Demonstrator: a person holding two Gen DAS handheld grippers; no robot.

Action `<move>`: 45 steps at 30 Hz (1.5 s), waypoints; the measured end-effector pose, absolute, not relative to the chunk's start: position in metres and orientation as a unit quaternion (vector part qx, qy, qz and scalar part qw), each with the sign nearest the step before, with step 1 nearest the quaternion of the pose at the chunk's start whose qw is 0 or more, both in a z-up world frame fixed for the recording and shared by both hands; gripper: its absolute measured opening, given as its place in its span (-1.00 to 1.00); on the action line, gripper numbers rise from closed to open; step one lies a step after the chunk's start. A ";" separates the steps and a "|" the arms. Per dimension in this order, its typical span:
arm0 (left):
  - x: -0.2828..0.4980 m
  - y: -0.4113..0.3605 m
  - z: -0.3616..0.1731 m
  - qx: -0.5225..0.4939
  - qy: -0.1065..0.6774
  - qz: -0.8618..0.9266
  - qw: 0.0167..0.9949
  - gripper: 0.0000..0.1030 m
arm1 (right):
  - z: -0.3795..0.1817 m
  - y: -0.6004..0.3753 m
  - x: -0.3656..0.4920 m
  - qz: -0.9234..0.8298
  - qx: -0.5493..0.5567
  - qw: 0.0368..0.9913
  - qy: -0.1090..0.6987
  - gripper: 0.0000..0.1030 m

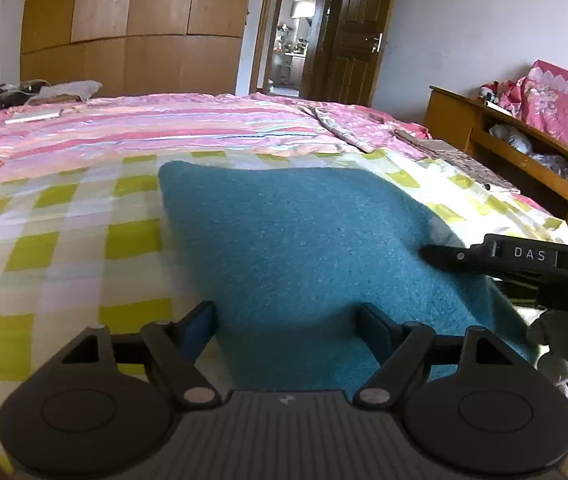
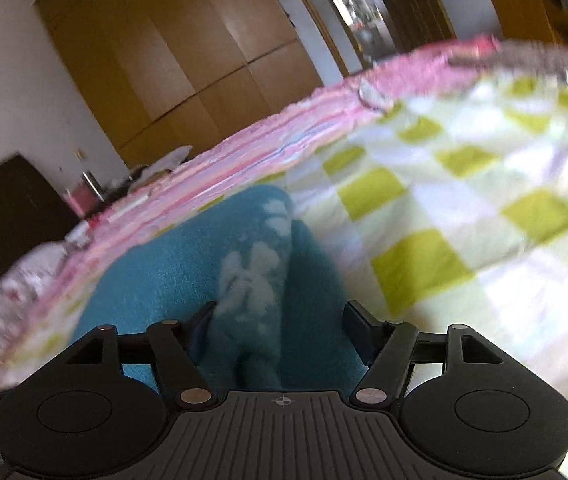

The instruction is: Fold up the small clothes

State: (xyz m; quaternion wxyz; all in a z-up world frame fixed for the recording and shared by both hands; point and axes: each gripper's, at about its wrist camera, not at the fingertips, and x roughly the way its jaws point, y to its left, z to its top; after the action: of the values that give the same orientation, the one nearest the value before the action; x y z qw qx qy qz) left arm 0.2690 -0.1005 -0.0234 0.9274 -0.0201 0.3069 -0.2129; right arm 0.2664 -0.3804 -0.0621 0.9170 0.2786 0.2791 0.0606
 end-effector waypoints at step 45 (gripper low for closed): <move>0.198 -0.086 0.007 0.060 0.255 -0.136 0.955 0.51 | -0.060 -0.344 0.239 0.083 0.257 0.916 0.296 -0.55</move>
State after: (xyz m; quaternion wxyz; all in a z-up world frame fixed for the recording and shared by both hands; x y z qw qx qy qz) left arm 0.1985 -0.0864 0.0074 0.9554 0.0604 0.2552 -0.1356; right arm 0.2388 -0.3445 -0.0601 0.9163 0.2571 0.2955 0.0832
